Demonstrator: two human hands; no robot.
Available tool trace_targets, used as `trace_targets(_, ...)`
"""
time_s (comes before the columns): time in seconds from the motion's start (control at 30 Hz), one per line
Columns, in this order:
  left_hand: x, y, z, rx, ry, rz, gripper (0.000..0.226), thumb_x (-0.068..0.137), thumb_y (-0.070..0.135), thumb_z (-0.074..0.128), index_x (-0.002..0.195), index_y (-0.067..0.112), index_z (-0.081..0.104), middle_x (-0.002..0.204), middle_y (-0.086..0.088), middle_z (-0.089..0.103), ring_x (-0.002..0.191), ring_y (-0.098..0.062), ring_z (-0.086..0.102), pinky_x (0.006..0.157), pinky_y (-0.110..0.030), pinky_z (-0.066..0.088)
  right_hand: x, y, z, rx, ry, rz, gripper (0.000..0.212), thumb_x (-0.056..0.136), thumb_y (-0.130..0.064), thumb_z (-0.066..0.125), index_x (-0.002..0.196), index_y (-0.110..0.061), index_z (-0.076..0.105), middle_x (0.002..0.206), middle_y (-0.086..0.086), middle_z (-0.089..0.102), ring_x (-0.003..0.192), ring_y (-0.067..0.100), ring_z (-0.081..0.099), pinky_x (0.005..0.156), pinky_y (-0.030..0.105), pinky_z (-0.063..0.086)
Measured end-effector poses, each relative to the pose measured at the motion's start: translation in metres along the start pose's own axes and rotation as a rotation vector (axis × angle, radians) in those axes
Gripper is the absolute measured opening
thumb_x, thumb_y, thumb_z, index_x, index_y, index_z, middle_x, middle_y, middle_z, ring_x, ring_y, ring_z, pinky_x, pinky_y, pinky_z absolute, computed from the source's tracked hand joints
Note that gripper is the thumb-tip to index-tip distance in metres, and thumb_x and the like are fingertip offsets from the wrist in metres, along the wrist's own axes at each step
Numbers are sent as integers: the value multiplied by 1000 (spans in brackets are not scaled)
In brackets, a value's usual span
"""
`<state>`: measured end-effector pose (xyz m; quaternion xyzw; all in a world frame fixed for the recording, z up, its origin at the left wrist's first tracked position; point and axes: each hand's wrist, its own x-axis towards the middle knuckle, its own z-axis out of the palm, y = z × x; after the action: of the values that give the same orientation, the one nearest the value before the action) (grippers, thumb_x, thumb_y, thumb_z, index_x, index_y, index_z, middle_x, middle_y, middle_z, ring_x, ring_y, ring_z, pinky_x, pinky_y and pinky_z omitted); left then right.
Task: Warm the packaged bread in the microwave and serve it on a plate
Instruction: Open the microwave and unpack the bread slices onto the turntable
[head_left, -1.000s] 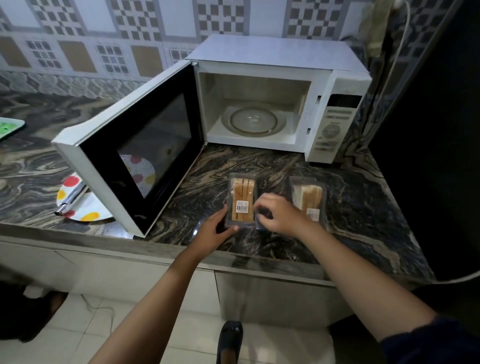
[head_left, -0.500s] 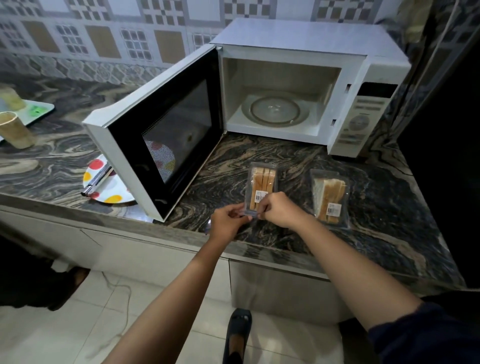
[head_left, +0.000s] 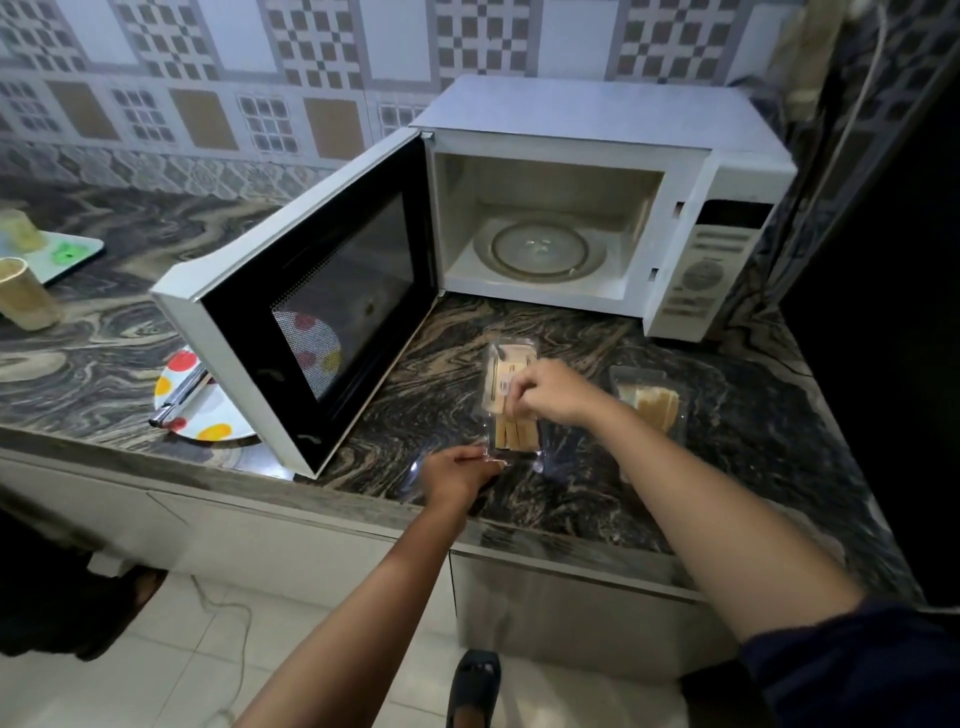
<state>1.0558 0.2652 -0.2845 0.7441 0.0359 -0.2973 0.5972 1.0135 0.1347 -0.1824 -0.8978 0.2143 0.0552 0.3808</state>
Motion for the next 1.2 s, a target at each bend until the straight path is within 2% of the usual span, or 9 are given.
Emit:
trace_targets(0.2, 7, 12, 1, 3, -58, -75, 13, 70, 0, 76, 79, 7, 69, 82, -14, 70, 76, -25, 66, 78, -33, 56, 6, -21, -33, -204, 501, -151, 14, 86, -21, 60, 90, -15, 72, 88, 2, 52, 87, 18, 48, 70, 29, 40)
trace_targets(0.3, 9, 16, -1, -119, -97, -126, 16, 74, -7, 68, 65, 5, 64, 83, -19, 68, 82, -28, 66, 84, -36, 56, 10, -20, -35, -210, 700, -165, 19, 88, -21, 58, 99, -14, 73, 98, 8, 64, 93, 24, 58, 68, 32, 48)
trace_targets(0.4, 12, 20, -2, -227, -156, -168, 6, 80, -9, 61, 75, -7, 63, 87, -23, 66, 80, -25, 68, 72, -25, 59, 14, -15, -29, -91, 796, -241, 9, 87, -15, 58, 93, -9, 63, 72, 5, 56, 68, 21, 53, 57, 31, 44)
trace_targets(0.57, 13, 27, -3, -243, -200, -199, 5, 81, -11, 58, 79, -7, 61, 77, -21, 64, 69, -23, 68, 57, -20, 58, 25, -7, -11, -13, 752, -248, 15, 90, -19, 56, 89, -8, 46, 78, 9, 57, 67, 24, 57, 59, 42, 53)
trace_targets(0.63, 13, 28, -4, -296, -214, -215, 11, 82, -12, 57, 73, -7, 60, 70, -20, 65, 67, -25, 67, 58, -22, 59, 30, -3, -4, -58, 688, -110, 16, 89, -23, 57, 90, -8, 52, 82, 7, 57, 71, 22, 55, 57, 32, 48)
trace_targets(0.77, 14, 25, -3, -433, -220, -271, 16, 86, -11, 54, 71, -8, 58, 47, -15, 64, 44, -21, 65, 55, -23, 58, 47, 0, 12, -51, 517, 200, 36, 82, -33, 68, 105, -7, 59, 103, 10, 60, 92, 27, 60, 75, 36, 53)
trace_targets(0.87, 11, 22, 0, -476, -242, -286, 14, 86, -11, 53, 74, -8, 58, 47, -14, 64, 44, -21, 65, 59, -25, 59, 56, -2, 19, -17, 379, 305, 33, 79, -44, 69, 80, -14, 54, 93, 9, 55, 84, 23, 55, 62, 26, 42)
trace_targets(1.03, 7, 19, 2, -536, -237, -269, 15, 84, -16, 53, 75, -6, 58, 49, -13, 65, 44, -19, 65, 48, -21, 56, 64, 1, 35, -19, 242, 419, 65, 78, -48, 69, 127, -11, 48, 129, 11, 53, 117, 27, 53, 88, 27, 44)
trace_targets(1.2, 8, 14, 6, -554, -213, -258, 15, 83, -14, 55, 72, -6, 61, 55, -16, 65, 45, -18, 66, 49, -20, 56, 66, 2, 37, -137, 275, 477, 61, 80, -49, 66, 128, -15, 48, 133, 11, 53, 121, 28, 52, 95, 32, 45)
